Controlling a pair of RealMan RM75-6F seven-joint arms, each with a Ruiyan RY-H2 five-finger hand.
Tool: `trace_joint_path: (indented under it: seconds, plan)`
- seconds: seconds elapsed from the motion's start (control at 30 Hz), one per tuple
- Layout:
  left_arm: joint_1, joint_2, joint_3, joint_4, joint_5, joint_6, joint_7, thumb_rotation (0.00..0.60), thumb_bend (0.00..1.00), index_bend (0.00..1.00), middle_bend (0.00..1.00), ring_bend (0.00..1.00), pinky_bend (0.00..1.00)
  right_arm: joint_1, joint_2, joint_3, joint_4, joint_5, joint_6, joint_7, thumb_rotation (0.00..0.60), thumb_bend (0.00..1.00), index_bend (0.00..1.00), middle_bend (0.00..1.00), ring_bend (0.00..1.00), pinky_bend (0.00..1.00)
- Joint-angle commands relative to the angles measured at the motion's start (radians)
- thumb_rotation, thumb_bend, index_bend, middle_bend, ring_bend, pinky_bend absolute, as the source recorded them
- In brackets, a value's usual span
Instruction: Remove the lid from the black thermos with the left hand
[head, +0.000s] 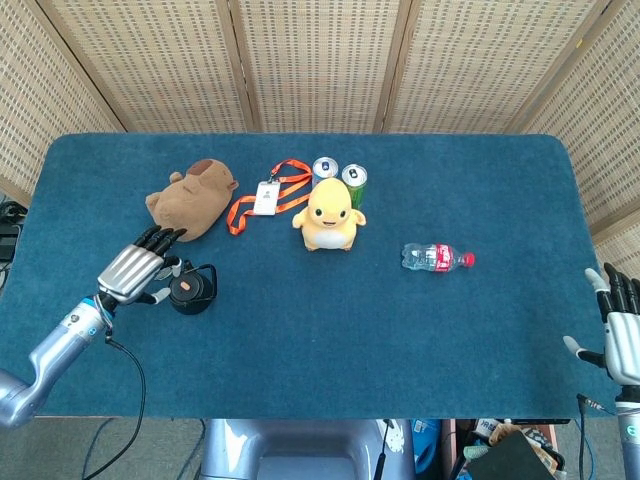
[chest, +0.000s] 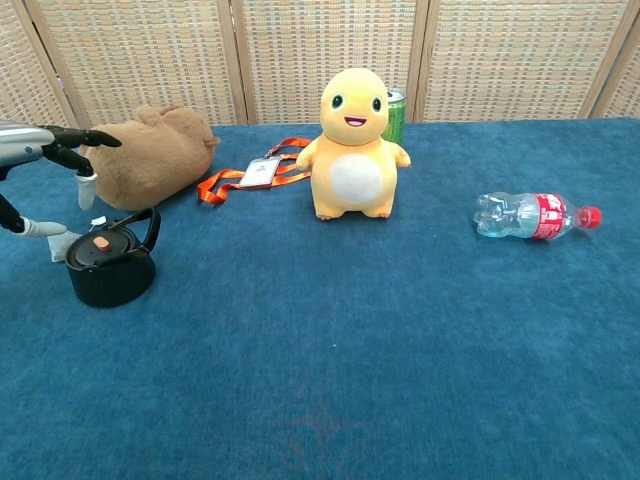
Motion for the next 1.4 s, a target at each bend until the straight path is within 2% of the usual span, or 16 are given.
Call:
trace_joint_path:
  seconds: [0.03, 0.2, 0.37, 1.1, 1.4]
  plan:
    - [-0.007, -0.01, 0.003, 0.006, -0.004, -0.005, 0.014, 0.6, 0.33, 0.48, 0.0, 0.0, 0.0, 0.0, 0.0, 0.0, 0.0, 0.0, 0.0, 0.002, 0.6, 0.0, 0.0, 0.0, 0.0, 0.0]
    - [-0.015, -0.029, 0.01, 0.015, -0.021, -0.024, 0.047, 0.6, 0.34, 0.48, 0.0, 0.0, 0.0, 0.001, 0.0, 0.0, 0.002, 0.001, -0.004, 0.003, 0.6, 0.0, 0.0, 0.0, 0.0, 0.0]
    - [-0.025, -0.042, 0.011, 0.022, -0.037, -0.036, 0.064, 0.6, 0.4, 0.48, 0.0, 0.0, 0.0, 0.002, 0.0, 0.0, 0.004, 0.004, -0.008, 0.005, 0.6, 0.0, 0.0, 0.0, 0.0, 0.0]
    - [-0.042, -0.107, 0.031, 0.068, -0.07, -0.054, 0.09, 0.6, 0.4, 0.48, 0.0, 0.0, 0.0, 0.004, 0.002, 0.003, 0.015, 0.016, -0.022, 0.023, 0.6, 0.0, 0.0, 0.0, 0.0, 0.0]
    - [-0.046, -0.116, 0.032, 0.071, -0.081, -0.056, 0.101, 0.6, 0.4, 0.56, 0.0, 0.0, 0.0, 0.003, 0.003, 0.004, 0.017, 0.016, -0.021, 0.032, 0.6, 0.0, 0.0, 0.0, 0.0, 0.0]
